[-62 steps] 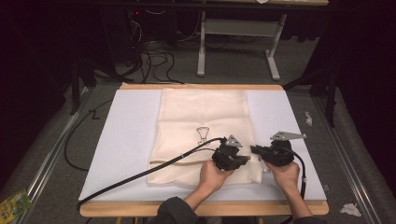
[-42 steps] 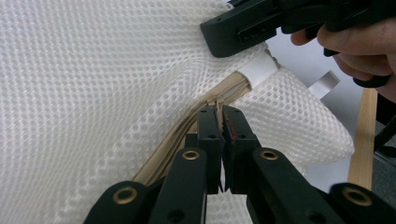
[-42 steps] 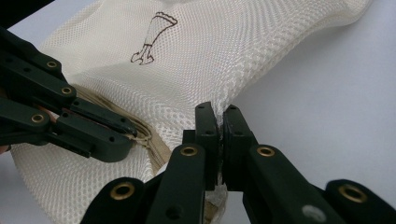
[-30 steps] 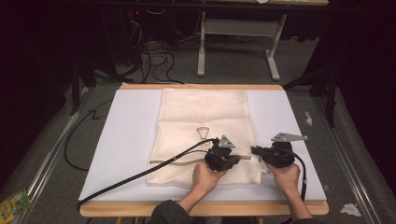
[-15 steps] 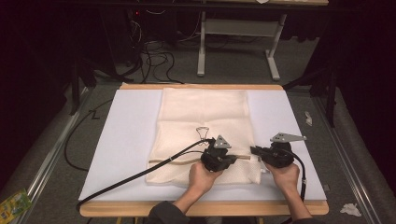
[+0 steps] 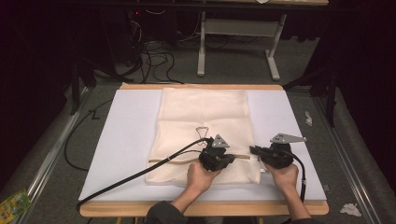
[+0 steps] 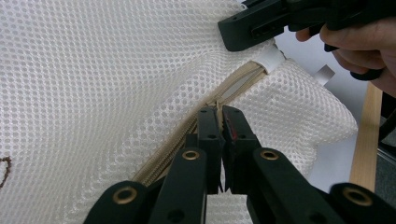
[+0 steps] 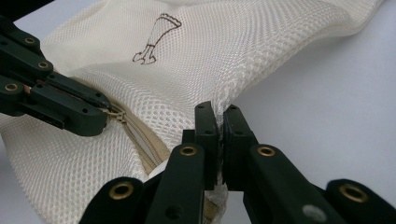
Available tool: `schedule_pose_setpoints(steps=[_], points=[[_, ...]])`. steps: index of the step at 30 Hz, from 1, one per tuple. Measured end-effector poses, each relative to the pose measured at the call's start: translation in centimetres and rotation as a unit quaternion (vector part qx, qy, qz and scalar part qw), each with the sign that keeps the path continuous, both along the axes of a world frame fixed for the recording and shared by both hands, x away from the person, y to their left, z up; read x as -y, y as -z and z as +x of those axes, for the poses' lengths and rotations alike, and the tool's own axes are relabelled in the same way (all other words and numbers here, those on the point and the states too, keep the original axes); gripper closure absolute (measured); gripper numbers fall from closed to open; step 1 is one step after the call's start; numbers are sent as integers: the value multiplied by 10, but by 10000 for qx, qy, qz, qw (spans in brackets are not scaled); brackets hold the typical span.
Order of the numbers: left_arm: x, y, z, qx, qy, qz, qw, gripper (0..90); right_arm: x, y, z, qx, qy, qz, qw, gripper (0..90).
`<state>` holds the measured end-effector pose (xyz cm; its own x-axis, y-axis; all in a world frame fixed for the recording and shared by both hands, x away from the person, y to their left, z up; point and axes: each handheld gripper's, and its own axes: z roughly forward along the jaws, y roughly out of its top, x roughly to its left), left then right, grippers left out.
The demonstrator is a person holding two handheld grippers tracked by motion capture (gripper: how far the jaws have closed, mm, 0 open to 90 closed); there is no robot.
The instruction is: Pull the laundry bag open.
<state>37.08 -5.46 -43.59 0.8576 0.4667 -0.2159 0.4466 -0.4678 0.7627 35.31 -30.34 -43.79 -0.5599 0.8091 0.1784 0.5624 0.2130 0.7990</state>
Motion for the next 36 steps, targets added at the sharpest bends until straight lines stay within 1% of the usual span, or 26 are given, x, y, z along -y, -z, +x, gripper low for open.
schedule_pose_setpoints(steps=[3,4,5,6,9,11,15,17,19,21,27,28,30,31,33,36], points=[[-1,0,-2,51,29,62,10000,870,0,2,-1,-36,-12,-10,10000,880],[-2,0,-3,103,12,110,9999,870,-1,3,-1,-38,-24,-19,10000,880],[-3,0,-3,118,5,133,9998,870,-1,3,-1,-12,-14,-102,9999,880],[-4,0,-3,122,13,153,9998,870,-1,3,-1,-25,-14,-101,9999,880],[-5,0,-1,53,19,140,9999,870,1,3,0,-33,-15,-19,10000,880],[-6,-1,-1,72,20,132,9999,870,1,3,0,-67,-6,-58,10000,880],[-7,-1,-2,138,19,149,9998,870,-1,4,1,-91,-14,-30,10000,880],[-6,0,0,96,1,105,9999,870,0,5,2,-129,-24,-51,9999,879],[-5,1,1,31,10,90,10000,870,1,6,2,-182,23,-14,9998,876],[-6,0,0,53,10,93,9999,870,1,6,1,-208,33,-2,9998,875],[-6,0,-1,130,7,121,9998,870,-1,6,2,-187,-46,-94,9998,877],[-6,1,-1,117,16,118,9999,870,0,6,1,-144,-70,-111,9998,877],[-6,1,-1,98,36,120,9999,870,0,6,1,-166,-64,-118,9998,877],[-6,1,-1,107,44,131,9998,870,0,6,1,-129,-60,-121,9998,876],[-7,0,-4,207,37,129,9997,870,-1,5,0,-54,-46,-145,9999,876],[-10,-1,-5,273,19,177,9995,870,-3,4,-1,10,-56,-218,9997,877]])
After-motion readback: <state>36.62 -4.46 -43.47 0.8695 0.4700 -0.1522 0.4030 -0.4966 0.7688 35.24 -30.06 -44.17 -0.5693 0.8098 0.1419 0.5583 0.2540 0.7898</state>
